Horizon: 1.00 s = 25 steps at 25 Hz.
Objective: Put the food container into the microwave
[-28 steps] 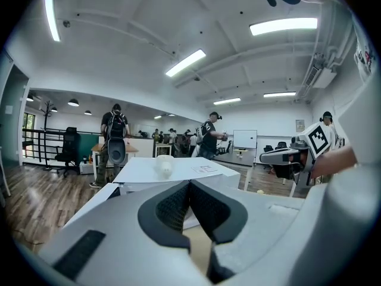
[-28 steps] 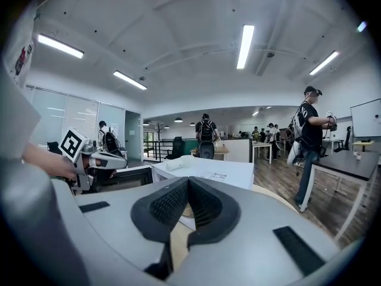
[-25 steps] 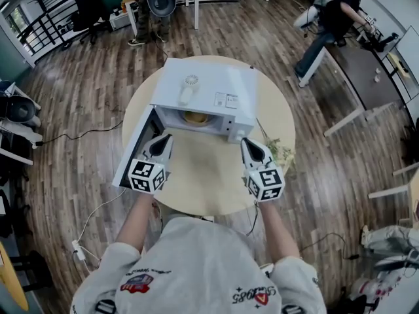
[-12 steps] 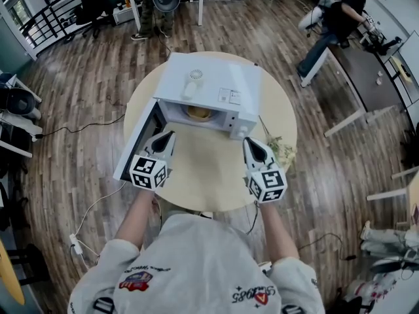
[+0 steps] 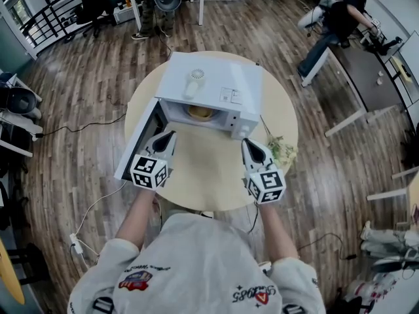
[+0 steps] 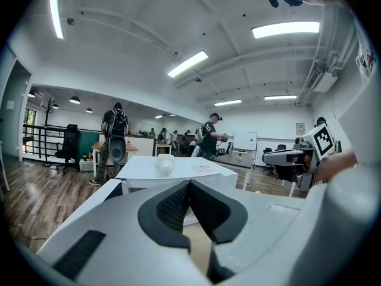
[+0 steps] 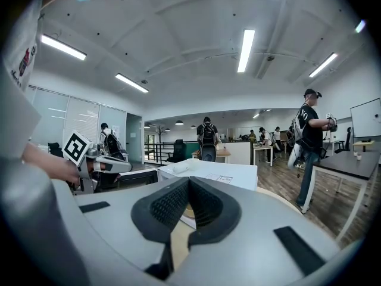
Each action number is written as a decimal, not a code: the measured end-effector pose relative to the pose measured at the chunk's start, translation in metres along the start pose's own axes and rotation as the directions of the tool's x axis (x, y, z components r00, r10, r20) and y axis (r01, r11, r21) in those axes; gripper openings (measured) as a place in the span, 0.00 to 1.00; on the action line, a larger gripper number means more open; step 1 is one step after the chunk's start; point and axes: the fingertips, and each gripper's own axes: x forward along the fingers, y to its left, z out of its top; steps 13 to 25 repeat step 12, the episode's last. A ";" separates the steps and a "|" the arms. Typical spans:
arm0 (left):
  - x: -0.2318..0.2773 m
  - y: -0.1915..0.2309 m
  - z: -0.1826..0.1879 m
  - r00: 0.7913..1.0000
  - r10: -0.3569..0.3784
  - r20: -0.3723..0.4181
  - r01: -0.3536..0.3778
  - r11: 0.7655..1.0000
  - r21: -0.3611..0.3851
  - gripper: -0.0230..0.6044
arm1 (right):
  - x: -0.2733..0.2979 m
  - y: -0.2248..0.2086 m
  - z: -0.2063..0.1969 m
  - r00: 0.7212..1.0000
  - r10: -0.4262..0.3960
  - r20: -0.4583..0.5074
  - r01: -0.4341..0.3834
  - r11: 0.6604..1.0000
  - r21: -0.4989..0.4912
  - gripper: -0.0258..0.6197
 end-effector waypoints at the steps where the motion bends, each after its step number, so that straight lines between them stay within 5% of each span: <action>1: 0.000 0.000 0.000 1.000 0.001 0.000 -0.001 1.000 0.000 0.04 | 0.000 0.001 0.001 1.000 0.003 0.001 -0.003 1.000 0.000 0.03; 25: 0.002 0.000 -0.011 1.000 0.005 -0.016 -0.005 1.000 -0.011 0.04 | 0.001 0.010 -0.002 1.000 0.025 0.003 -0.025 1.000 0.002 0.03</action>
